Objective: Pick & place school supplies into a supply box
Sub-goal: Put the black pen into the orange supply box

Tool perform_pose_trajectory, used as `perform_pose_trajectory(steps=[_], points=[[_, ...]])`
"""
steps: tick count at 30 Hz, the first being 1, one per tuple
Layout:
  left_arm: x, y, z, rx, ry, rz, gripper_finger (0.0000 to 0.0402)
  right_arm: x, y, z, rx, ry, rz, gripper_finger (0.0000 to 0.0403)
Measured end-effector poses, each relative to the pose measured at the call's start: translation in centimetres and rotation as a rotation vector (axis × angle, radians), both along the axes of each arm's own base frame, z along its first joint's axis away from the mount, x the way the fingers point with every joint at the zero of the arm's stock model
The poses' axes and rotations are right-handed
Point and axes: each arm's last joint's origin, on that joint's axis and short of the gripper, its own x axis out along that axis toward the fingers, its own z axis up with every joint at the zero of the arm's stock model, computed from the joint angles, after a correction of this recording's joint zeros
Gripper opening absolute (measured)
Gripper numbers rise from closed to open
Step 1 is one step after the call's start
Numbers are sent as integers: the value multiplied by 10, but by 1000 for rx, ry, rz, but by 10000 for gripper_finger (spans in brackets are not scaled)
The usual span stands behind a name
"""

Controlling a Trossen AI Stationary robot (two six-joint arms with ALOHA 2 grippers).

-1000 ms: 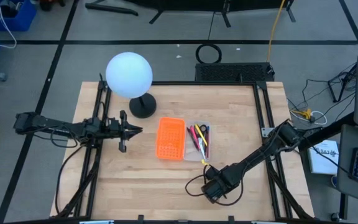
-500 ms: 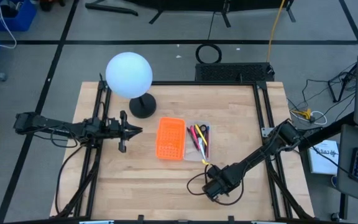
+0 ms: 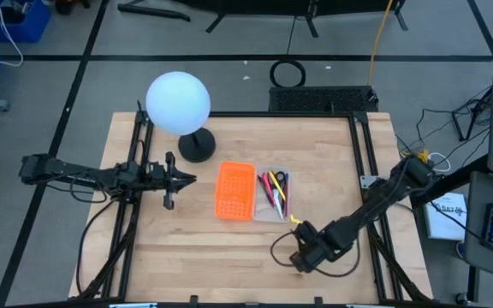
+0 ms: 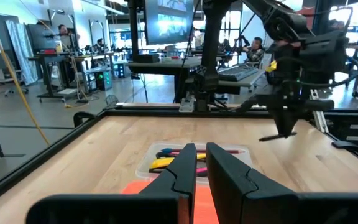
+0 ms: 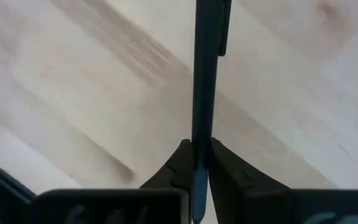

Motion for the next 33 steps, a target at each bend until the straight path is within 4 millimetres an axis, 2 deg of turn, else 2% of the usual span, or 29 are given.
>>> perform_pose_trajectory(steps=[3,6,9,12,18,23,27,33], points=[[0,0,0,0,0,1,47,-2,-5,10,-48,-64,-23,20],[0,0,0,-3,-1,1,47,2,-20,27,-140,-207,-150,20],[0,0,0,-4,-5,1,47,7,-38,40,-225,-295,-194,20],[0,0,1,-3,-5,1,47,13,-58,53,-217,-335,-242,20],[0,0,0,8,-4,2,47,32,-94,65,-174,-401,-290,30],[0,0,0,10,1,2,47,52,-130,65,-202,-452,-313,20],[0,0,0,33,2,3,47,65,-151,61,-143,-465,-319,19],[0,0,0,6,0,1,47,76,-173,38,-24,-373,-357,24]])
